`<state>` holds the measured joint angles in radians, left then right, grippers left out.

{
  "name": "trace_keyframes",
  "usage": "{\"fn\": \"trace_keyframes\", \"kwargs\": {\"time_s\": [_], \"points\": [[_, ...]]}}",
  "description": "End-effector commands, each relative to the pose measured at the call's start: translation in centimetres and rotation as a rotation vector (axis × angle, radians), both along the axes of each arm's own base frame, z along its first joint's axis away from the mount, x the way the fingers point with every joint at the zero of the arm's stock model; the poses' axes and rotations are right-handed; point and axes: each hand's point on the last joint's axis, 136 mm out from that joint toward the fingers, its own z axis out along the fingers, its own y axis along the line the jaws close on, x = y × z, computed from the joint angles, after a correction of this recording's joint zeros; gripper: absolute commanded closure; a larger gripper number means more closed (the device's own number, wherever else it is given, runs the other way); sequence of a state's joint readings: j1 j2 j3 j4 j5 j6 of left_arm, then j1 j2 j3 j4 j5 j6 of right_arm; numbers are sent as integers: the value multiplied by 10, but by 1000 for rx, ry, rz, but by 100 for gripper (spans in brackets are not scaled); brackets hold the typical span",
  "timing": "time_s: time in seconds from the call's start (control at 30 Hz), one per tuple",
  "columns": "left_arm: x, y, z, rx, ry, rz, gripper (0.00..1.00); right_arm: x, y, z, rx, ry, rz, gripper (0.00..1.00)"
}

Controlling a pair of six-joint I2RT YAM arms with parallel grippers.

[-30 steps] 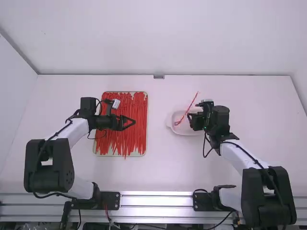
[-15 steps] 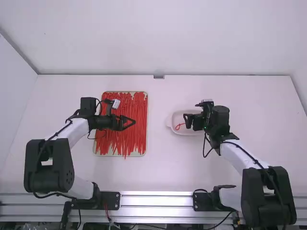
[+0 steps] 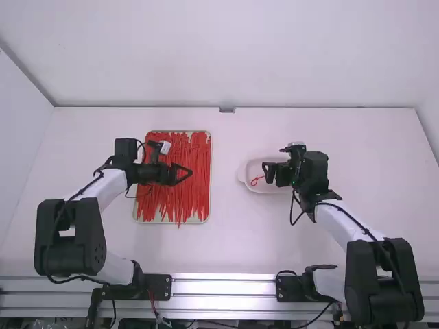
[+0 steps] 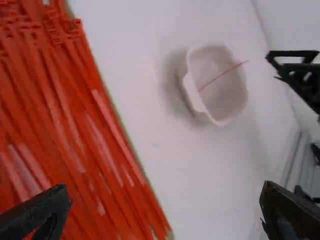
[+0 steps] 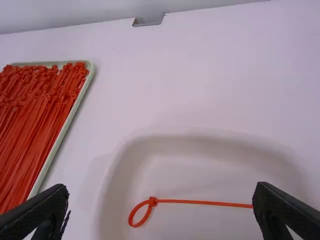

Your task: Fasten the cable tie

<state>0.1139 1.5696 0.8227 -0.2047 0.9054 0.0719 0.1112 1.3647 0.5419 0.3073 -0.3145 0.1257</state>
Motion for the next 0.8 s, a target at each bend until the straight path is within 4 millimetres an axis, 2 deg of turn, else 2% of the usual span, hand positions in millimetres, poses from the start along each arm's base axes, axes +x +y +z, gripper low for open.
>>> {"fn": "trace_keyframes", "kwargs": {"time_s": [0.0, 0.17, 0.33, 0.6, 0.77], "points": [[15, 13, 0, 81, 2, 63, 1, 3, 0, 9, 7, -19, -4, 2], [24, 20, 11, 125, -9, 89, 1, 9, 0, 18, 1, -14, -1, 2], [32, 39, 32, 242, -33, 165, 1, 15, 1, 34, -29, 8, 18, 2], [30, 71, 82, 369, -106, 368, 1, 27, 2, 67, -56, -36, 37, 2], [20, 75, 113, 378, -182, 410, 1, 31, -6, 88, -85, -83, -11, 2]]}}
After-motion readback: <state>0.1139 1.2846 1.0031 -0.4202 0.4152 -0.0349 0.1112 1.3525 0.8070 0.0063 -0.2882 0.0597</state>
